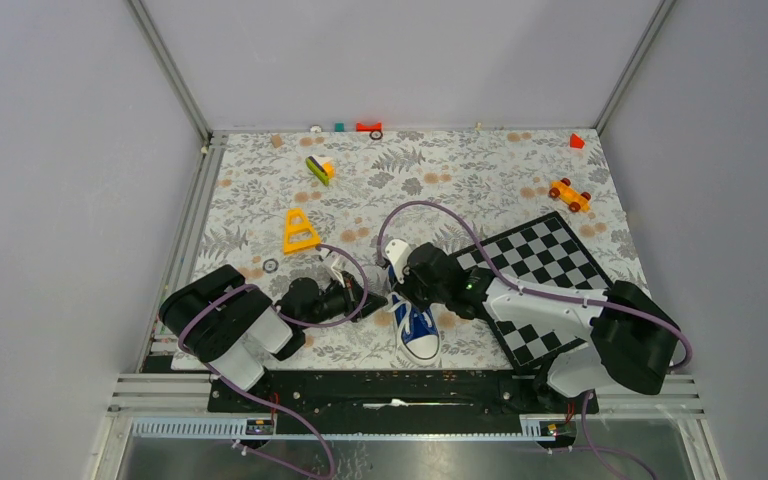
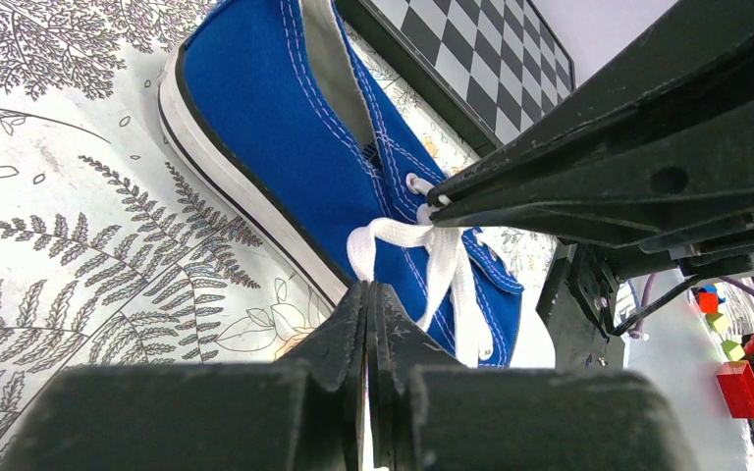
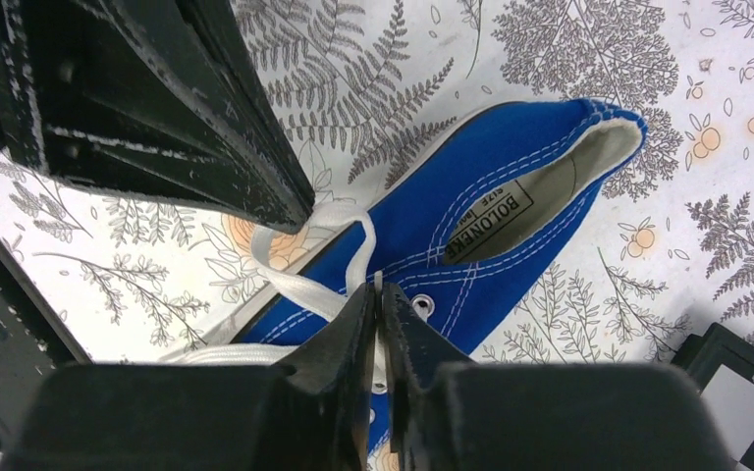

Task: Tie the shoes
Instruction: Tie the shoelace on the shoe.

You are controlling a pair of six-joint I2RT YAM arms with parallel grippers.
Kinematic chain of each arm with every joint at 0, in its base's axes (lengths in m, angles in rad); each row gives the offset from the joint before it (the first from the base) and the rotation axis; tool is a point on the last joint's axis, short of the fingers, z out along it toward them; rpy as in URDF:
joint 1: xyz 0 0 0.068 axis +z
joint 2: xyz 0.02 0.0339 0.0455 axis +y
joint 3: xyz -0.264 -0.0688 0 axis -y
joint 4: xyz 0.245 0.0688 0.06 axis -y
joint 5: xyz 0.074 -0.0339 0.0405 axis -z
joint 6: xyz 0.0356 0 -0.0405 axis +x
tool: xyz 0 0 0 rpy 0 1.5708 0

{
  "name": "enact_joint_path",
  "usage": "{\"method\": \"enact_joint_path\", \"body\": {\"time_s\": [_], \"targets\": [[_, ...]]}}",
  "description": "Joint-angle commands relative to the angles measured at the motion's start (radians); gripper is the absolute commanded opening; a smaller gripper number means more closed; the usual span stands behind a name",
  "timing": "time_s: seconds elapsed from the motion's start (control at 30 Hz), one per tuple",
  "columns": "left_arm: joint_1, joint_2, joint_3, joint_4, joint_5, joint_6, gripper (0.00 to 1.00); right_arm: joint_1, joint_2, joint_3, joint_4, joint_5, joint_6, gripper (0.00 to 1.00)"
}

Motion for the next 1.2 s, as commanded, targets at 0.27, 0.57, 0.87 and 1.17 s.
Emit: {"method": "enact_joint_path", "body": {"time_s": [0.27,0.57,0.87,1.17], "targets": [[0.004,-0.007,-0.004,0.073,0.015,0.008,0.00,0.007,-0.079,0.009,0.047,-0.011,0.039,0.06],[0.005,-0.030,0.002,0.036,0.014,0.018,0.00,0.007,-0.120,0.017,0.073,-0.150,0.138,0.05],[0.004,-0.027,0.010,0.029,0.016,0.021,0.00,0.011,-0.139,0.023,0.099,-0.196,0.164,0.04],[0.005,-0.022,0.015,0.031,0.018,0.020,0.00,0.032,-0.157,0.025,0.120,-0.230,0.194,0.04]]}}
